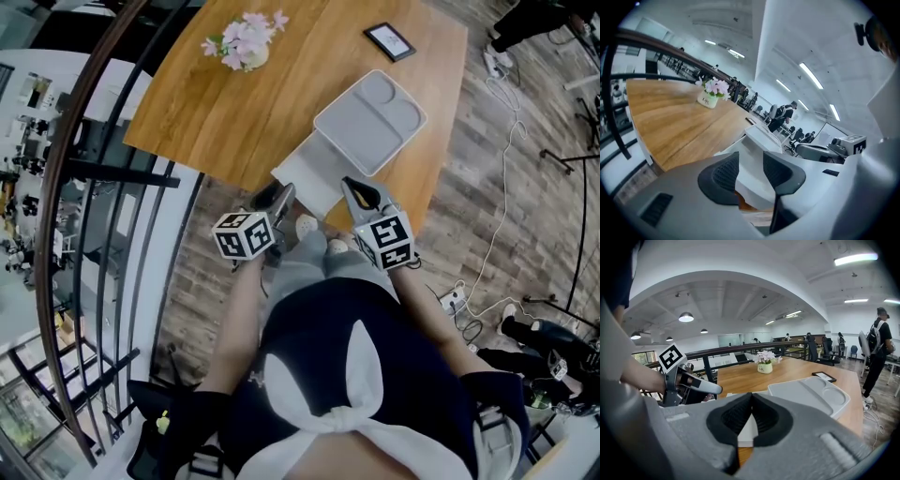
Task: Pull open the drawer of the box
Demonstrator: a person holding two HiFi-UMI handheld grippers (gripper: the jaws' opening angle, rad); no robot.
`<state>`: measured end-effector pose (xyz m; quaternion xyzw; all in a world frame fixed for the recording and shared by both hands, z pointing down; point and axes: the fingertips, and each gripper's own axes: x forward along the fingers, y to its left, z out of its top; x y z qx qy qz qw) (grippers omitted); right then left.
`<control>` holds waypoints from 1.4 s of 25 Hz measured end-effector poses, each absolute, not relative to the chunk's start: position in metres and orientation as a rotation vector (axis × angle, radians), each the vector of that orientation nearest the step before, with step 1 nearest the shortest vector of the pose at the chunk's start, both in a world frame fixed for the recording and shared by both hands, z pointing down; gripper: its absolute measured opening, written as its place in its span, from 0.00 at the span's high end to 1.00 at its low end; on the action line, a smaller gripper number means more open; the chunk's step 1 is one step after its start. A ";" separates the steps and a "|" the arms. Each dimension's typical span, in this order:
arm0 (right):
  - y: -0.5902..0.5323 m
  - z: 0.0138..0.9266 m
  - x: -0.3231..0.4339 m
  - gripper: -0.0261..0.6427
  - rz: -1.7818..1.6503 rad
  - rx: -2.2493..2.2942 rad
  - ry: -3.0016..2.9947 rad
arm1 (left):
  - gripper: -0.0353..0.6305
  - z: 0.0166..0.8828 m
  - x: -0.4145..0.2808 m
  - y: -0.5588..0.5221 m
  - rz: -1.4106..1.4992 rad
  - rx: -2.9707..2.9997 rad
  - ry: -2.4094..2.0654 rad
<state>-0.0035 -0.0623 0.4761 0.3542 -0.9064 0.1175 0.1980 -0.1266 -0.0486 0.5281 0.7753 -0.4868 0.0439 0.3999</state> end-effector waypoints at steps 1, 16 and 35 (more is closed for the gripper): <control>-0.062 0.474 -0.004 0.96 0.327 0.989 -2.540 | 0.70 0.519 -0.124 -0.051 0.124 1.999 -1.256; -0.060 0.442 -0.005 0.96 0.270 0.995 -2.631 | 0.92 0.439 -0.079 -0.061 0.243 2.341 -1.431; -0.054 0.432 0.007 0.97 0.217 0.985 -2.637 | 0.92 0.431 -0.051 -0.056 0.269 2.403 -1.378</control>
